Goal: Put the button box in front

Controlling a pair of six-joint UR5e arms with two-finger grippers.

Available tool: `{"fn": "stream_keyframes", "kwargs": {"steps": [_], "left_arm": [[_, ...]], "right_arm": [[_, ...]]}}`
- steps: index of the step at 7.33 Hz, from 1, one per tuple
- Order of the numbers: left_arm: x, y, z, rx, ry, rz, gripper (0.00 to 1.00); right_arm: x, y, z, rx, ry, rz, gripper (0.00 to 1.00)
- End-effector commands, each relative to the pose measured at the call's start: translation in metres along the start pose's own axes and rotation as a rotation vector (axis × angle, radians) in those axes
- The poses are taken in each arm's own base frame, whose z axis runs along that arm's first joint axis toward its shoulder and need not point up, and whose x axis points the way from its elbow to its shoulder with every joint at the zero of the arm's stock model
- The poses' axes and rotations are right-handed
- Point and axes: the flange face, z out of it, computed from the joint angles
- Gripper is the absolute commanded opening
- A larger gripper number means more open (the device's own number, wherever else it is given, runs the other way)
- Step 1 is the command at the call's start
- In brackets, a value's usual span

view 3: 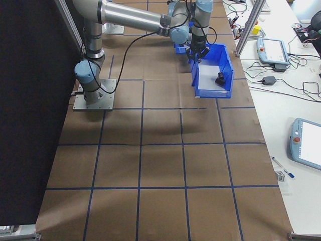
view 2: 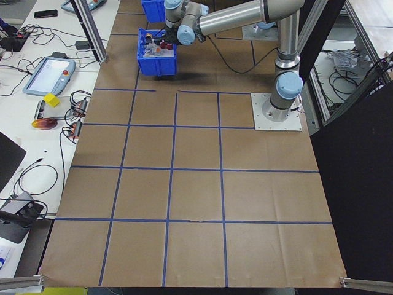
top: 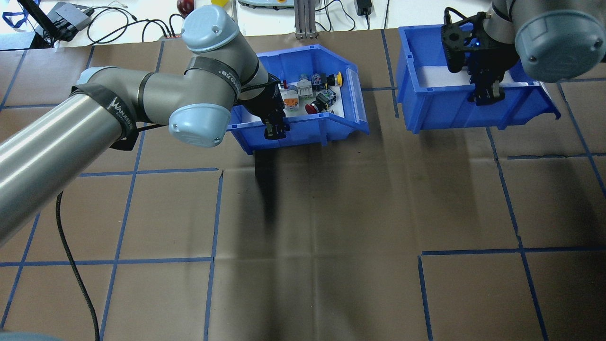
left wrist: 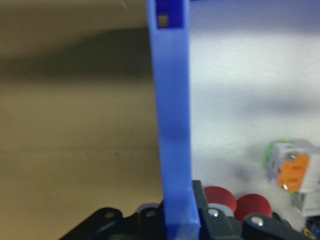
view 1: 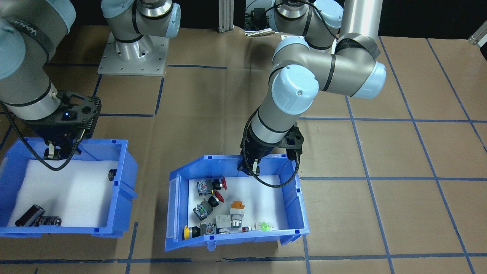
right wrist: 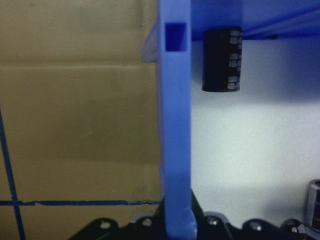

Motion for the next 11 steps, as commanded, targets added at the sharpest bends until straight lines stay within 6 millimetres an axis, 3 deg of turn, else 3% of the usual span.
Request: {"fn": "stream_keyframes", "kwargs": {"steps": [1, 4, 8, 11], "left_arm": [[0.017, 0.007, 0.028, -0.001, 0.002, 0.027, 0.0], [0.012, 0.024, 0.034, 0.0, -0.007, 0.045, 0.01], [0.026, 0.036, 0.042, 0.006, 0.004, 0.012, 0.01], [0.023, 0.039, 0.049, 0.072, 0.014, -0.005, 0.04]], "right_arm": [[-0.046, -0.004, 0.012, 0.004, -0.029, 0.011, 0.04], [-0.092, -0.012, 0.034, 0.01, -0.078, 0.008, 0.04], [-0.115, -0.016, 0.044, 0.006, -0.099, -0.003, 0.04], [-0.128, -0.017, 0.045, 0.004, -0.103, 0.002, 0.04]]}}
